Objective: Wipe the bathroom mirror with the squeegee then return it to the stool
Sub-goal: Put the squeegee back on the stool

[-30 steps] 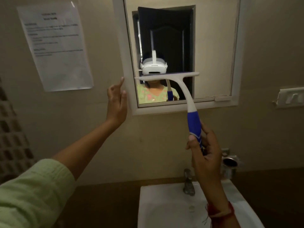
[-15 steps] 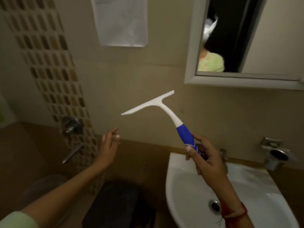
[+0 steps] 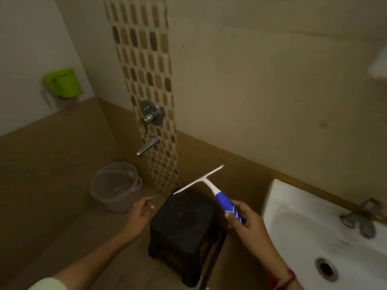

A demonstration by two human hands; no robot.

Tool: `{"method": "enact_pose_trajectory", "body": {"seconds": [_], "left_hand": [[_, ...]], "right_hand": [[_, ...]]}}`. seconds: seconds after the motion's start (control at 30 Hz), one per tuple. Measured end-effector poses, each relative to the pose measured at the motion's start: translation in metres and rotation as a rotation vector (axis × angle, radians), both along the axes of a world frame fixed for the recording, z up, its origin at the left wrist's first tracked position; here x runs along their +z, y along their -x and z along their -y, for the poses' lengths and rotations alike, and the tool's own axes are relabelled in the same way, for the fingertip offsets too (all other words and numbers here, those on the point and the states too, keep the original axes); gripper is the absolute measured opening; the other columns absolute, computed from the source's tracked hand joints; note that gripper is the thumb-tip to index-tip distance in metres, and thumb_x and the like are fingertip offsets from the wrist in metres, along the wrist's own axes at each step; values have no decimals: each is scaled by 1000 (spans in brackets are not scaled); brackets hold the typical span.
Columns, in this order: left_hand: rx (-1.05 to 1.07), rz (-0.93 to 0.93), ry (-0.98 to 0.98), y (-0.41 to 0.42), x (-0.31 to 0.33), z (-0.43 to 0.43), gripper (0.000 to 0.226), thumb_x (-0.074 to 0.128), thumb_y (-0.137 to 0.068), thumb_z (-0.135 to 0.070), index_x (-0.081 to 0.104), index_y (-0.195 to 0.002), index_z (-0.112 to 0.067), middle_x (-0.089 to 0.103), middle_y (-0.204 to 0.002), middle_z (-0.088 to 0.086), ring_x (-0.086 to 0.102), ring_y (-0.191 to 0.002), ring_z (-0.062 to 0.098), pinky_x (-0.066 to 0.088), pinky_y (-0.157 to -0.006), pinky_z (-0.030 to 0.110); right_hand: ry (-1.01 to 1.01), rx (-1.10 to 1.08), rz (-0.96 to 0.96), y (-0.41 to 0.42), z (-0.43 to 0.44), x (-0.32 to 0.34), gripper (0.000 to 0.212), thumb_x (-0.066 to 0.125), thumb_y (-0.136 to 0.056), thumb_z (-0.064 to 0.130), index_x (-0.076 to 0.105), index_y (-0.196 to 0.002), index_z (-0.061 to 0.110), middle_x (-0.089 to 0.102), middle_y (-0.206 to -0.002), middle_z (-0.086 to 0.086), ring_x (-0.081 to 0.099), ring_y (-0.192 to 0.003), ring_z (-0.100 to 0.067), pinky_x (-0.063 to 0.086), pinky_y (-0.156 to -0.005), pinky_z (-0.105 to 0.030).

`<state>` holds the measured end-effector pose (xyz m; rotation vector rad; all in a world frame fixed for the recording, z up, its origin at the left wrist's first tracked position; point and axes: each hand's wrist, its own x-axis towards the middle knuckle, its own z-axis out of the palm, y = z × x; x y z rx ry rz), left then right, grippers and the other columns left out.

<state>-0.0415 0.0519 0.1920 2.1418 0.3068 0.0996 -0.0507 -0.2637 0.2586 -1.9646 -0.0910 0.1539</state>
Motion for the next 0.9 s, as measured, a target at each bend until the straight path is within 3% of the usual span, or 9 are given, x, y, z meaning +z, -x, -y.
{"method": "enact_pose_trajectory", "body": {"seconds": [0.13, 0.2, 0.3, 0.37, 0.47, 0.53, 0.6, 0.7, 0.9], "left_hand": [[-14, -60, -70, -2, -29, -19, 26, 56, -91, 0, 57, -117, 3, 54, -116, 20, 52, -100, 20, 39, -88, 16], [-35, -89, -94, -8, -47, -23, 25, 57, -90, 0, 58, -115, 2, 53, -114, 18, 53, -103, 24, 38, -90, 22], [-76, -129, -116, -20, -78, -24, 26, 58, -88, 3, 58, -114, 3, 52, -109, 14, 55, -105, 32, 39, -89, 27], [-93, -147, -131, -27, -97, -23, 28, 57, -89, 0, 56, -117, 0, 52, -112, 17, 58, -97, 31, 42, -86, 27], [-119, -179, -145, -34, -130, -20, 29, 55, -92, -7, 55, -120, -7, 49, -103, 11, 57, -75, 18, 48, -78, 29], [-108, -188, -137, -34, -151, -16, 29, 54, -92, -7, 55, -121, -9, 45, -100, 6, 49, -67, 6, 42, -70, 19], [-84, -188, -111, -30, -174, -10, 30, 54, -92, -5, 54, -122, -8, 46, -104, 7, 50, -71, 6, 40, -71, 12], [-58, -184, -56, -24, -204, -3, 31, 54, -92, -3, 55, -122, -6, 48, -115, 12, 59, -87, 20, 48, -84, 28], [-11, -77, -49, -32, -245, 0, 33, 51, -89, 1, 59, -115, -16, 52, -108, 1, 59, -84, 10, 48, -76, 26]], "right_hand": [[-86, -26, -183, -14, -32, -53, 33, 63, -86, 24, 55, -118, 24, 66, -105, 2, 66, -74, -8, 53, -69, -24], [-130, -65, -274, -20, -47, -83, 32, 63, -86, 16, 55, -117, 19, 67, -104, -6, 66, -79, -13, 54, -75, -32], [-150, -106, -447, -26, -69, -128, 30, 60, -88, 22, 50, -116, 27, 63, -101, -2, 64, -84, -14, 54, -66, -26], [-151, -123, -517, -32, -81, -157, 29, 57, -90, 24, 48, -117, 28, 63, -100, -5, 62, -82, -15, 49, -56, -22], [-152, -141, -563, -47, -98, -201, 23, 54, -91, 26, 50, -114, 23, 63, -96, -8, 62, -82, -17, 47, -59, -24], [-130, -153, -566, -59, -108, -229, 18, 52, -93, 27, 52, -110, 21, 63, -93, -8, 61, -83, -18, 47, -65, -28], [-71, -151, -531, -73, -117, -258, 13, 50, -93, 30, 53, -104, 23, 63, -91, -7, 60, -79, -15, 47, -66, -25], [36, -146, -455, -94, -129, -294, 11, 50, -93, 30, 51, -103, 25, 60, -88, 3, 57, -76, -3, 39, -55, -12], [79, -216, -355, -122, -154, -352, 19, 52, -92, 16, 53, -111, 11, 58, -85, -1, 51, -69, -2, 38, -50, -5]]}}
